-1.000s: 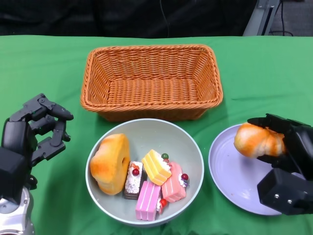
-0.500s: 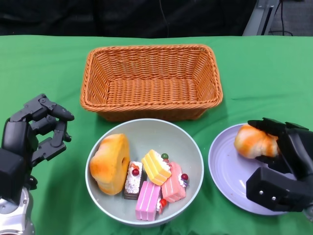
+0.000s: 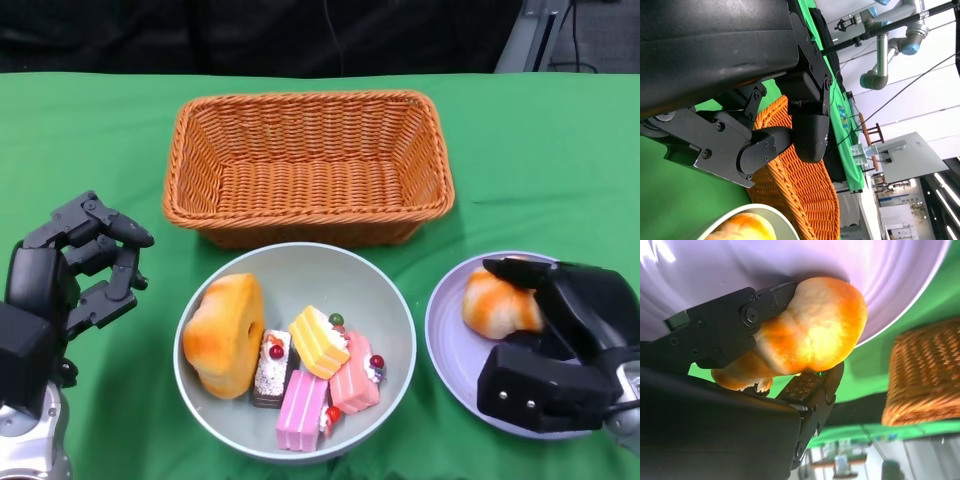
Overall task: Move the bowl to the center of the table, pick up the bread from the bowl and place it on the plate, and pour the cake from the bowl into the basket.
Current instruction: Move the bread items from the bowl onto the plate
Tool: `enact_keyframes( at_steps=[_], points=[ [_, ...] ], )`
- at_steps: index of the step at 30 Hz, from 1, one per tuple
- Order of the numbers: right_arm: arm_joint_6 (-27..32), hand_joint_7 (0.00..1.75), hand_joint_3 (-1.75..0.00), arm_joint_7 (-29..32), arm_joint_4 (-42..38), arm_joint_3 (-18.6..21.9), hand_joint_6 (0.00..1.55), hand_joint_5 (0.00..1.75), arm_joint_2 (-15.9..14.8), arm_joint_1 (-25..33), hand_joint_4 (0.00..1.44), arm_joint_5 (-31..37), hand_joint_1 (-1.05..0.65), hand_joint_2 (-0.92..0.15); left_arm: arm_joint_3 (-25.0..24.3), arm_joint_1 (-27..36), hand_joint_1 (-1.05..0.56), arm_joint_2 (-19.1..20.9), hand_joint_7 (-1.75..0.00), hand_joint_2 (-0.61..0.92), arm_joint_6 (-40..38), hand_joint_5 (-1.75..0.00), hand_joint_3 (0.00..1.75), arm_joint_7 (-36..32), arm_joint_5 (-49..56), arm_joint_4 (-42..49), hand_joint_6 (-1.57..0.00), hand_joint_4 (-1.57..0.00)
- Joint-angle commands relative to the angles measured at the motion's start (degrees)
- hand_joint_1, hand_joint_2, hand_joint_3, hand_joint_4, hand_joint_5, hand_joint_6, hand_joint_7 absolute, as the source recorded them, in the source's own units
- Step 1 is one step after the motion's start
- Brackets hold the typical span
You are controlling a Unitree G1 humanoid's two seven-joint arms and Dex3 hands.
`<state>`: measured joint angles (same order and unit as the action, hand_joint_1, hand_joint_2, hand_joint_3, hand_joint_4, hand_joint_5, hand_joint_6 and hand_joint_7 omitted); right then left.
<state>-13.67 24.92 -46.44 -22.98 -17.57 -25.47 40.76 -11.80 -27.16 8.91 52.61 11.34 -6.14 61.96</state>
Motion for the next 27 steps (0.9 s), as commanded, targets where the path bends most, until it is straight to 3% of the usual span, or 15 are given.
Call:
enact_keyframes(
  at_steps=[1, 8, 17, 27],
  points=[
    [4.8, 0.00, 0.00, -6.7, 9.3, 0.4, 0.57, 0.01, -2.0, 4.2, 0.49, -0.6, -0.34, -0.88, -0.5, -0.2, -0.11, 0.9, -1.30, 0.66, 0.4, -1.66, 0.91, -0.4, 0.1, 0.3, -0.78, -0.81],
    [12.9, 0.00, 0.00, -17.9, 26.0, 1.1, 0.41, 0.00, -3.5, 9.8, 0.24, 0.2, -0.47, -0.89, -0.6, -0.5, -0.11, 1.1, -1.30, 0.66, 0.7, -1.68, 0.92, 0.4, -0.3, 1.0, -0.78, -0.80],
    [21.2, 0.00, -0.01, -31.7, 38.9, 0.9, 0.29, 0.00, -4.8, 12.0, 0.04, 1.4, -0.53, -0.90, -0.5, -0.6, -0.10, 1.0, -1.31, 0.65, 0.4, -1.68, 0.93, 0.3, -0.3, 1.0, -0.78, -0.79],
    [27.8, 0.00, -0.03, -42.0, 47.7, 1.7, 0.20, 0.00, -5.3, 12.9, 0.00, 2.2, -0.78, -0.92, -0.2, -0.3, -0.09, 1.0, -1.33, 0.65, 0.4, -1.69, 0.95, 0.0, 0.2, 0.7, -0.77, -0.80]
  ],
)
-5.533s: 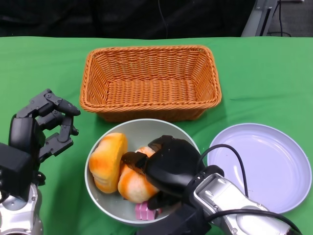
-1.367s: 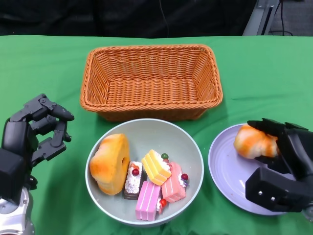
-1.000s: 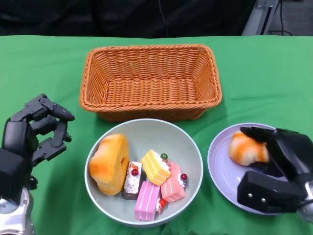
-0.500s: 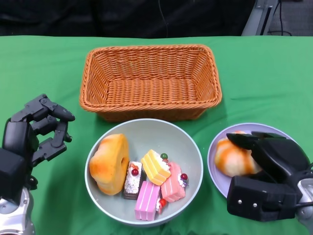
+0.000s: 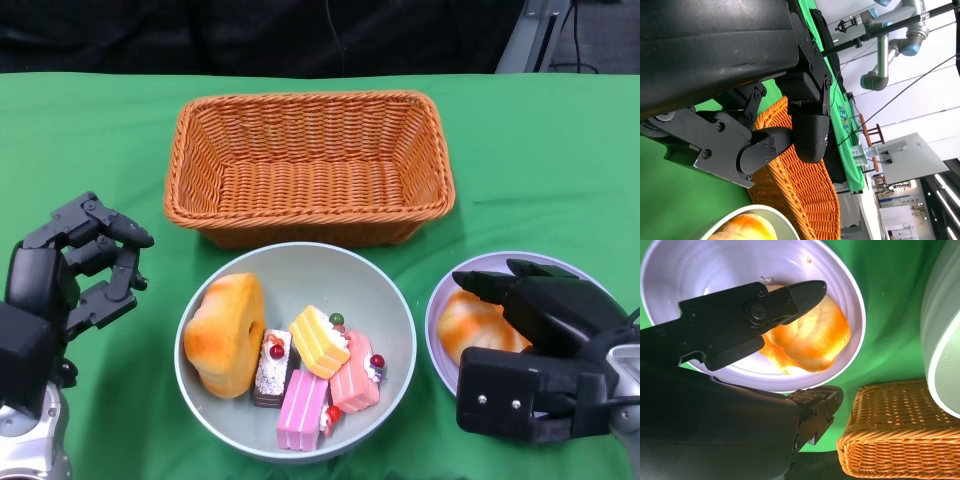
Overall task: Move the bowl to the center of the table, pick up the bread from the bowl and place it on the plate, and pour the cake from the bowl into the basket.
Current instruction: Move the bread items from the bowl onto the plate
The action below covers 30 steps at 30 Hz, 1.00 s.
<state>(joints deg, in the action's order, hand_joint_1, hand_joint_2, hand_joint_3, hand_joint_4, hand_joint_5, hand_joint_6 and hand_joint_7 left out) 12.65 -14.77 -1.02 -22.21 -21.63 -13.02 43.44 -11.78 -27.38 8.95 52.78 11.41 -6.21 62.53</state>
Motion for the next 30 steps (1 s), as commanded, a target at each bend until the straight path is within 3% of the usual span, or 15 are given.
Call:
enact_keyframes(
  at_steps=[1, 7, 13, 16, 21, 30],
  points=[
    [1.6, 0.00, -0.04, -2.8, 3.1, 1.3, 0.20, 0.00, -1.1, 0.7, 0.00, -0.9, -0.79, -0.92, -0.3, -0.2, -0.09, 0.9, -1.33, 0.65, 0.4, -1.69, 0.95, 0.4, 0.0, 0.2, -0.77, -0.80],
    [-1.8, 0.02, -0.05, -2.6, 9.7, 4.3, 0.24, 0.03, -1.3, 3.5, 0.06, -5.1, -0.76, -0.92, -0.2, -0.2, -0.10, 1.0, -1.34, 0.64, 0.1, -1.69, 0.95, -0.1, 0.4, 0.4, -0.78, -0.80],
    [-5.7, 0.03, -0.02, -2.0, 21.5, 6.1, 0.34, 0.09, -0.8, 7.4, 0.23, -7.6, -0.74, -0.92, -0.2, -0.4, -0.09, 1.0, -1.31, 0.65, 0.4, -1.67, 0.94, -0.3, 0.7, 0.9, -0.78, -0.80],
    [-7.0, 0.03, -0.01, -1.8, 23.4, 6.5, 0.37, 0.10, -0.6, 8.1, 0.29, -7.9, -0.72, -0.92, -0.3, -0.5, -0.10, 0.9, -1.30, 0.65, 0.4, -1.66, 0.93, -0.2, 0.6, 1.0, -0.79, -0.81],
    [-14.0, 0.05, 0.00, 0.1, 29.6, 4.4, 0.50, 0.13, 1.0, 8.5, 0.41, -8.1, -0.71, -0.89, -0.5, -0.7, -0.09, 0.7, -1.31, 0.66, 0.2, -1.68, 0.94, -0.3, 0.3, 1.1, -0.78, -0.80],
    [-23.0, 0.03, 0.00, 2.8, 22.5, -2.2, 0.60, 0.12, 4.8, 3.5, 0.51, -4.1, -0.69, -0.85, -0.4, -0.1, -0.11, 1.2, -1.32, 0.66, 0.1, -1.69, 0.93, 0.2, 0.4, 0.4, -0.76, -0.78]
  ],
)
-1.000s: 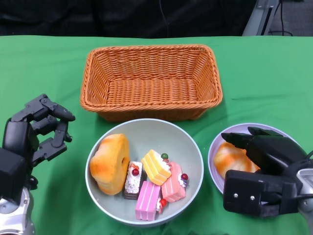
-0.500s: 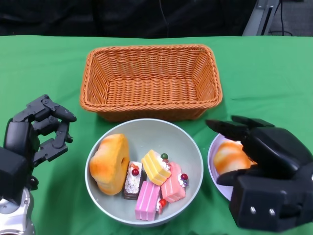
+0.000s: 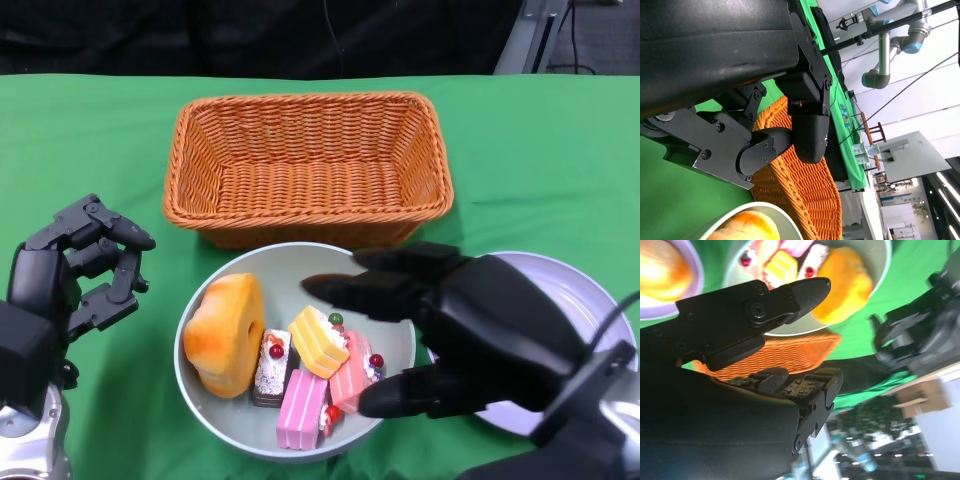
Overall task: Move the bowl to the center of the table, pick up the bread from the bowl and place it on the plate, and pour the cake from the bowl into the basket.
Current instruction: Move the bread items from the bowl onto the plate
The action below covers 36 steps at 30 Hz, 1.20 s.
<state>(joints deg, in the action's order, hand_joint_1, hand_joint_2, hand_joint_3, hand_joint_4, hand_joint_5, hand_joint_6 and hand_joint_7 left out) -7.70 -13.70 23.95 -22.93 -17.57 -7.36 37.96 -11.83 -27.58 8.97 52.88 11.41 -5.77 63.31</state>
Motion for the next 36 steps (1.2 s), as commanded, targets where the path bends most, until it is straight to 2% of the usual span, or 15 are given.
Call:
enact_keyframes(
  at_steps=[1, 6, 9, 17, 25, 31, 36],
  points=[
    [-3.9, 0.03, 0.00, 2.5, -4.1, -2.4, 0.61, 0.12, 1.2, -3.2, 0.53, 2.0, -0.70, -0.85, -0.4, 0.2, -0.12, 1.1, -1.32, 0.66, -0.5, -1.69, 0.92, 0.7, -0.4, -0.7, -0.76, -0.77],
    [-8.8, 0.03, 0.00, 7.0, -12.1, -5.4, 0.68, 0.09, 3.4, -6.5, 0.64, 5.3, -0.71, -0.86, -0.4, 0.8, -0.14, 0.8, -1.29, 0.66, -1.2, -1.71, 0.91, 1.8, -1.3, -2.0, -0.78, -0.77],
    [-11.0, 0.02, 0.00, 10.8, -17.1, -7.1, 0.72, 0.08, 4.7, -8.0, 0.69, 7.8, -0.68, -0.81, -0.8, 0.8, -0.14, 0.7, -1.31, 0.66, -1.2, -1.74, 0.92, 4.4, -2.9, -2.3, -0.77, -0.77],
    [-14.0, 0.01, 0.00, 18.7, -24.9, -9.0, 0.74, 0.05, 6.8, -10.1, 0.73, 12.1, -0.61, -0.79, -2.8, 0.5, -0.15, 0.2, -1.35, 0.67, -2.4, -1.75, 0.88, 8.7, -6.8, -2.1, -0.77, -0.78],
    [-15.4, 0.00, 0.00, 31.0, -32.9, -10.8, 0.73, 0.02, 8.4, -13.1, 0.75, 18.2, -0.58, -0.80, -3.3, 0.8, -0.15, 0.5, -1.38, 0.70, -3.2, -1.75, 0.84, 7.2, -6.2, -2.3, -0.75, -0.79],
    [-15.6, 0.00, -0.01, 34.4, -35.1, -11.8, 0.70, 0.00, 8.9, -15.0, 0.71, 19.5, -0.60, -0.82, -5.0, 0.6, -0.14, 0.5, -1.39, 0.81, -5.2, -1.75, 0.60, 11.4, -9.4, -2.7, -0.74, -0.79],
    [-16.4, 0.00, 0.00, 37.2, -37.5, -12.8, 0.69, 0.00, 8.8, -16.7, 0.70, 20.3, -0.61, -0.82, -5.8, 0.5, -0.14, 0.8, -1.37, 0.82, -5.9, -1.75, 0.55, 13.1, -10.4, -2.5, -0.74, -0.78]
  ],
)
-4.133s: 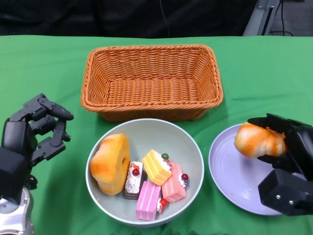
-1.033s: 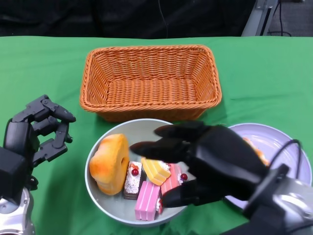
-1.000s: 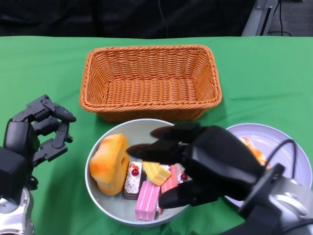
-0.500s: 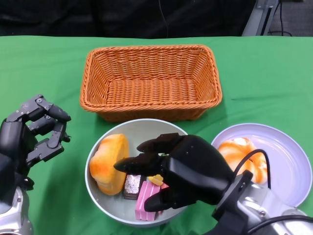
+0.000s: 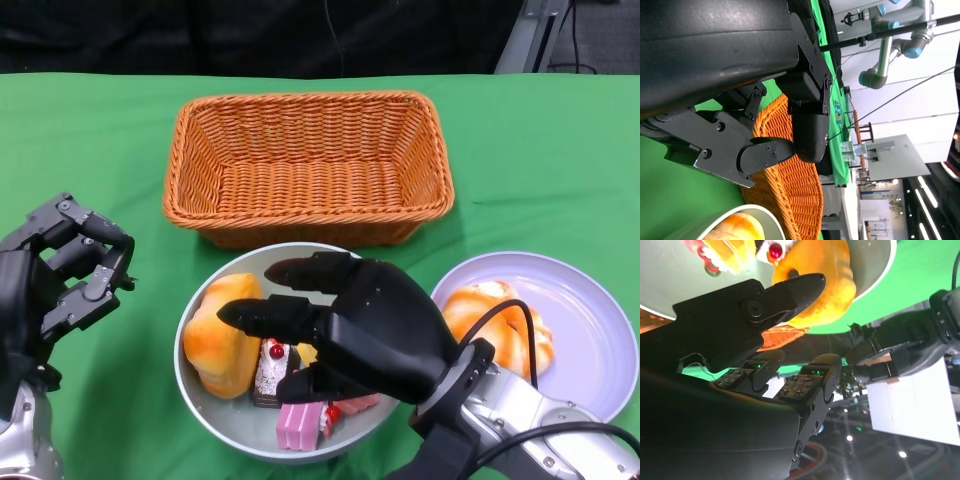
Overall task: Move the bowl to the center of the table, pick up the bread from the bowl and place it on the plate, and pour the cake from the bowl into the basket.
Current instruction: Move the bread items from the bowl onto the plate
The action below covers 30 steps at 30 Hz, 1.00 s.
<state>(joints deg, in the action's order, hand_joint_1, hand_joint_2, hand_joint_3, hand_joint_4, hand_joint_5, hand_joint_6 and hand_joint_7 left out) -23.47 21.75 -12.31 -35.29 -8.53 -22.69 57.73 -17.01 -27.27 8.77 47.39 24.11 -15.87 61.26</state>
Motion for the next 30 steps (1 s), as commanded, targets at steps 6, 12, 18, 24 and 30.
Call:
enact_keyframes(
  at_steps=[6, 12, 18, 24, 30],
  points=[
    [-1.0, 0.00, -0.01, 2.5, -4.1, -1.5, 0.67, 0.00, 0.7, -3.5, 0.67, 0.1, -0.62, -0.85, -1.1, 0.2, -0.22, 1.7, -1.50, 0.90, -2.6, -1.75, 0.26, 1.0, -0.1, -0.6, -0.68, -0.78],
    [-0.9, 0.00, -0.01, 0.8, -6.2, -2.5, 0.63, 0.00, 1.1, -5.4, 0.62, -0.4, -0.63, -0.88, -1.5, 0.5, -0.27, 2.0, -1.46, 0.92, -5.0, -1.75, 0.14, -0.8, 0.5, -1.5, -0.70, -0.77],
    [0.3, 0.01, 0.00, -2.3, -9.2, -3.7, 0.62, 0.01, 2.0, -7.2, 0.58, -0.6, -0.62, -0.88, -2.3, 0.3, -0.26, 1.7, -1.31, 0.92, -5.0, -1.72, 0.12, -0.8, -0.4, -1.1, -0.73, -0.79],
    [-0.5, 0.00, 0.00, -0.1, -13.8, -4.8, 0.62, 0.01, 3.1, -9.2, 0.58, -0.4, -0.61, -0.83, -3.2, -0.1, -0.21, 1.3, -1.36, 0.92, -6.0, -1.72, 0.25, -1.0, -1.2, -0.9, -0.73, -0.81],
    [-0.7, 0.00, -0.01, 0.2, -16.9, -5.5, 0.59, 0.00, 4.1, -11.4, 0.54, -0.4, -0.58, -0.87, -3.5, 0.1, -0.25, 1.7, -1.37, 0.89, -7.6, -1.75, 0.10, -1.2, -1.3, -1.0, -0.71, -0.78]
  ],
)
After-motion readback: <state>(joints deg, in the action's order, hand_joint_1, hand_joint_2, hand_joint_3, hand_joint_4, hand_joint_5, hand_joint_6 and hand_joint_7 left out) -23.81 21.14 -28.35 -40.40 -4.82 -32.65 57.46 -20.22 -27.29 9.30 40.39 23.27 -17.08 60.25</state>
